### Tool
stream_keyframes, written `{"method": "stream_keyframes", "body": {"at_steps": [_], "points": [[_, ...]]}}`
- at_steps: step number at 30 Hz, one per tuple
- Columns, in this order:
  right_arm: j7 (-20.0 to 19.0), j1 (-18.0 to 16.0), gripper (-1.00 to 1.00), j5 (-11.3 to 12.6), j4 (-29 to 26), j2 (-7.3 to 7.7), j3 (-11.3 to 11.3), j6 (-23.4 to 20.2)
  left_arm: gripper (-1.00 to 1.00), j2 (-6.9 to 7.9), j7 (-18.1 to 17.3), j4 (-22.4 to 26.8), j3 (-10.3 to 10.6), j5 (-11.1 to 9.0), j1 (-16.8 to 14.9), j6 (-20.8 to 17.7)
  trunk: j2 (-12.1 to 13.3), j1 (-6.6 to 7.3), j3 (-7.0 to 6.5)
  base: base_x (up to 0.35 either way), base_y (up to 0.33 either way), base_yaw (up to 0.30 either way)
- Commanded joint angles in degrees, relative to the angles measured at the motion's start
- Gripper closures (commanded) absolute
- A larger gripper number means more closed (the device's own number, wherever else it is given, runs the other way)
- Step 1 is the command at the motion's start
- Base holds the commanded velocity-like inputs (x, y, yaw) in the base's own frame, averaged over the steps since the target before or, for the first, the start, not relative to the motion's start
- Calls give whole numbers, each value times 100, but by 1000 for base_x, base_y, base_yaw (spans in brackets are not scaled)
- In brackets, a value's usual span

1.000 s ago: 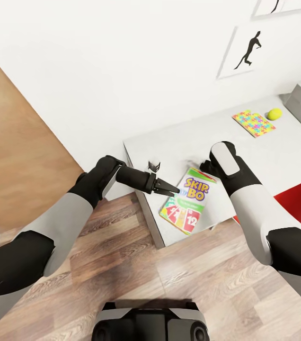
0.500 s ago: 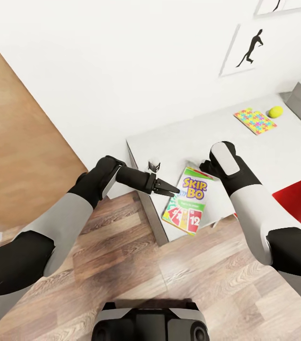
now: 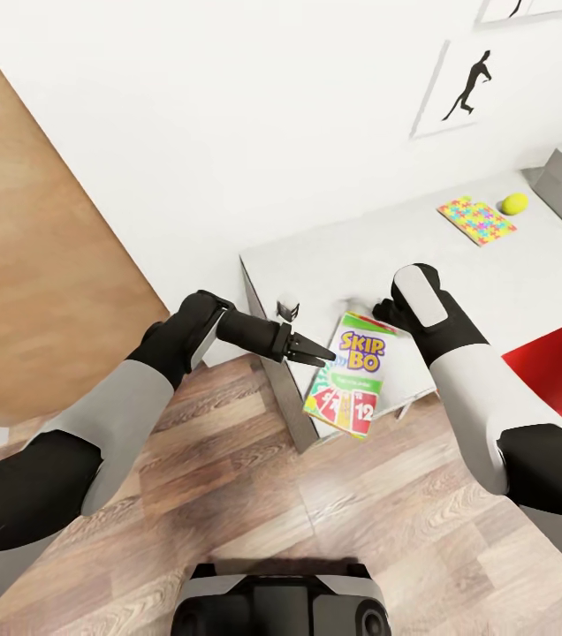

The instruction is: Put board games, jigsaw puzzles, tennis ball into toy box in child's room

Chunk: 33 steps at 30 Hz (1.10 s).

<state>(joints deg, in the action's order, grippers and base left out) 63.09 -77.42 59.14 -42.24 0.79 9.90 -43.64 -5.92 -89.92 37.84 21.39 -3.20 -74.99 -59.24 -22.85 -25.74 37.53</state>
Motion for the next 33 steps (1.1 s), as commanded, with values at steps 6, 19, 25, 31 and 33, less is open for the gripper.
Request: {"method": "stream_keyframes", "body": {"at_steps": [6,19,25,31,33], "points": [[44,-1,-100,124,40,-5,29,-31,-100,3,-8,-8,26,-29,-7,-61,-7,-4,9,-112,23,0],[43,-1,-100,124,40,2,29,-31,-100,3,-8,-13,31,-26,-7,-61,-7,-4,9,-61,2,0],[40,-1,-100,124,40,9,27,-31,-100,3,-8,-13,28,-25,-7,-61,-7,-4,9,-61,0,0],[39,-1,-100,124,40,4,27,-31,-100,3,-8,-13,24,-31,-7,-61,-7,-4,9,-44,0,0],[38,-1,-100,124,40,-2,29,-31,-100,3,-8,-13,26,-30,-7,-61,-7,-4,9,-17,0,0]]}}
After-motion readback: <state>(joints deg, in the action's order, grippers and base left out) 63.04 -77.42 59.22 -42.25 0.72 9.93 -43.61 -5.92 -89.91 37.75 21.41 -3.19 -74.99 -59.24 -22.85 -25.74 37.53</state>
